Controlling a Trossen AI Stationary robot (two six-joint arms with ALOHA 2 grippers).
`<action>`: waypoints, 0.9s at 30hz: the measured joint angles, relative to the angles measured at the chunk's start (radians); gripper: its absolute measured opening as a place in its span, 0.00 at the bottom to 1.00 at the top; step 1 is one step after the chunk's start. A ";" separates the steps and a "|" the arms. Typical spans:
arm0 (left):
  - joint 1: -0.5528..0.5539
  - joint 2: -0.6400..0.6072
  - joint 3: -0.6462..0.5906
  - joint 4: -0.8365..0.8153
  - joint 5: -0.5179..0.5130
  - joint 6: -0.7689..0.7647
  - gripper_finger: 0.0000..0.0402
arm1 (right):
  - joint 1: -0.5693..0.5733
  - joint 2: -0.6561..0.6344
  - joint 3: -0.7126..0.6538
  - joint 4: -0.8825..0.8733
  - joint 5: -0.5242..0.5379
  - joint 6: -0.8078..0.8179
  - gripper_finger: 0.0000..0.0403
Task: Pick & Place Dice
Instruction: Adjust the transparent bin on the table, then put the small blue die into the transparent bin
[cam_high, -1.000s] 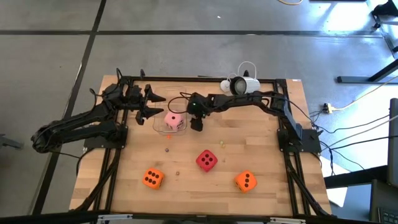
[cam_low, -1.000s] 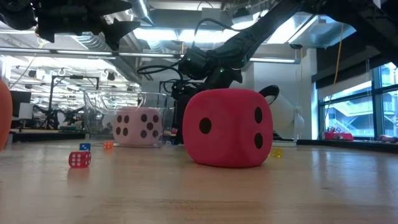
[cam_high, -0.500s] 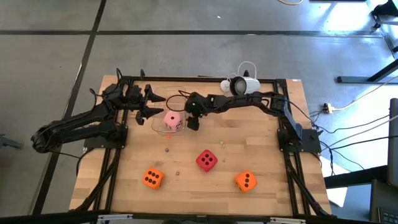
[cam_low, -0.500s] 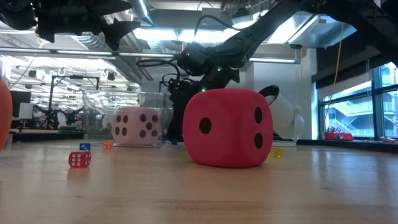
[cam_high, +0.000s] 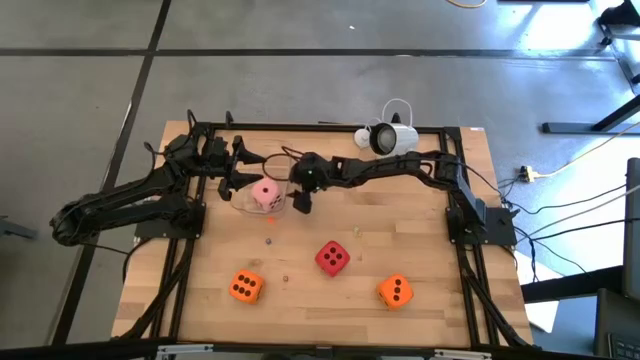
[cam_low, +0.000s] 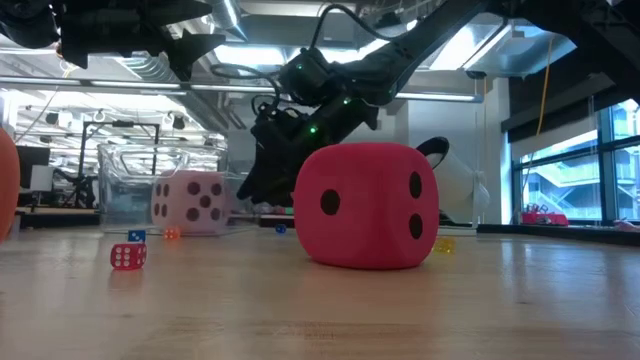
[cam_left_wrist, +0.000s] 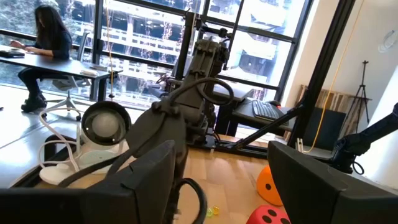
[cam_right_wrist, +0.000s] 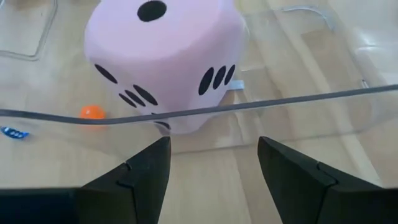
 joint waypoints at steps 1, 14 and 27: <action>0.000 0.000 0.000 0.000 0.000 0.000 0.63 | 0.000 0.000 0.000 0.010 0.000 0.007 0.60; 0.000 0.000 0.000 -0.006 0.014 -0.019 0.63 | 0.014 0.000 0.000 0.098 0.045 0.026 0.60; 0.001 0.002 0.053 -0.093 -0.078 0.041 0.63 | 0.012 -0.066 0.000 0.039 -0.071 0.041 0.60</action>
